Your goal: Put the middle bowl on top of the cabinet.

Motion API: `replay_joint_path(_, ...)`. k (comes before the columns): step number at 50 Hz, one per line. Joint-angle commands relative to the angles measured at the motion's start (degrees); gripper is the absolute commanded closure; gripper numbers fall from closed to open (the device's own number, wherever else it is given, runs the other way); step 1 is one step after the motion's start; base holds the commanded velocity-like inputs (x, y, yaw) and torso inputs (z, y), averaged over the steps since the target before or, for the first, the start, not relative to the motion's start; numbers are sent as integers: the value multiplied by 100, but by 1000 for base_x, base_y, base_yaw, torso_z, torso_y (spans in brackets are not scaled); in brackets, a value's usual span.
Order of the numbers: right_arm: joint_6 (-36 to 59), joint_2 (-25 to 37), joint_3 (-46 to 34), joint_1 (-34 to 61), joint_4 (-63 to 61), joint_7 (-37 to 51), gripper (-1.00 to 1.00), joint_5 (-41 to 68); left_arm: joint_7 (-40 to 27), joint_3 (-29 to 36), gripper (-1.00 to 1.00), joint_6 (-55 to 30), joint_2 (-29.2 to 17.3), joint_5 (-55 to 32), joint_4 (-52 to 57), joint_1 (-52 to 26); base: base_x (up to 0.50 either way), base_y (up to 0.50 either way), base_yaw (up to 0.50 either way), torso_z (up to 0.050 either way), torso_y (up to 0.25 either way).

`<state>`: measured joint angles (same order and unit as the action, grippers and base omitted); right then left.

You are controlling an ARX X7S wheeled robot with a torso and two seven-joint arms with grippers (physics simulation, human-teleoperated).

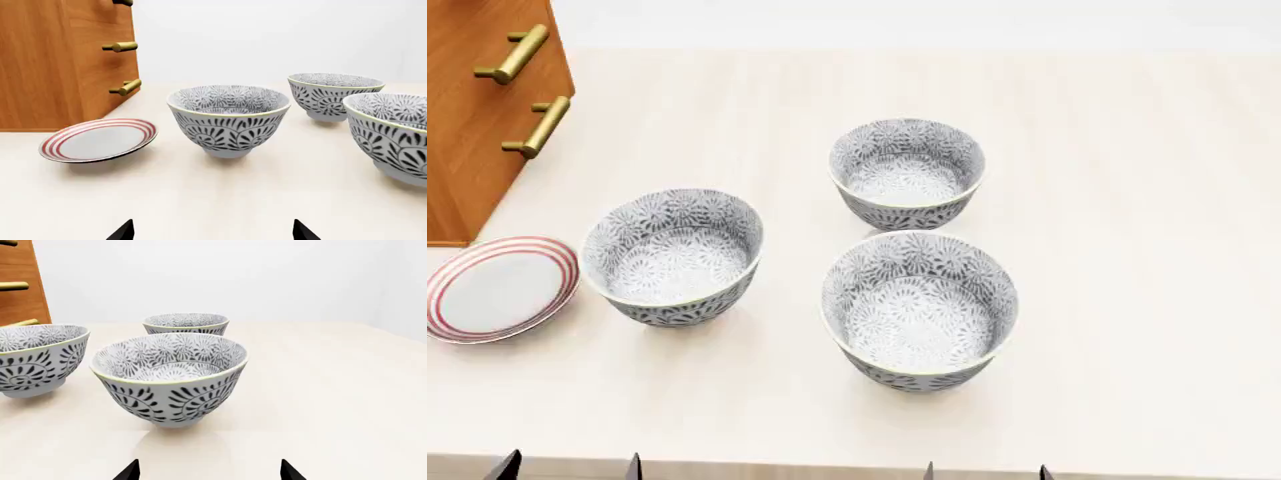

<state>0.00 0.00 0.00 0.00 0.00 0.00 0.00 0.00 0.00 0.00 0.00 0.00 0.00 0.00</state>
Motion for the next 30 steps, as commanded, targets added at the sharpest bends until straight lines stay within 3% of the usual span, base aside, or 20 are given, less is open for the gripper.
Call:
replay_joint_path(1,42,81,-110,-6,-48,110,-100,80,-89,89,-100,-25,-82,-83,24,-2,0,0,0,0,0)
replay_joint_path(14,104,237,-294,297,302,456,-100,439,-392,306,-100,-324,-304,-117,-250,-313,0,0,0,0,0)
replay_joint_path(25,265,405,-215,134,-186,607,-100,730,-382,359,-100,-544,-428,-439,602,-49,0,0,0,0,0)
replay_joint_path(30,217,479,8,-125,-781,782,-100,896,-317,183,-100,-574,-485,-968,1612,210,0,0,0,0,0)
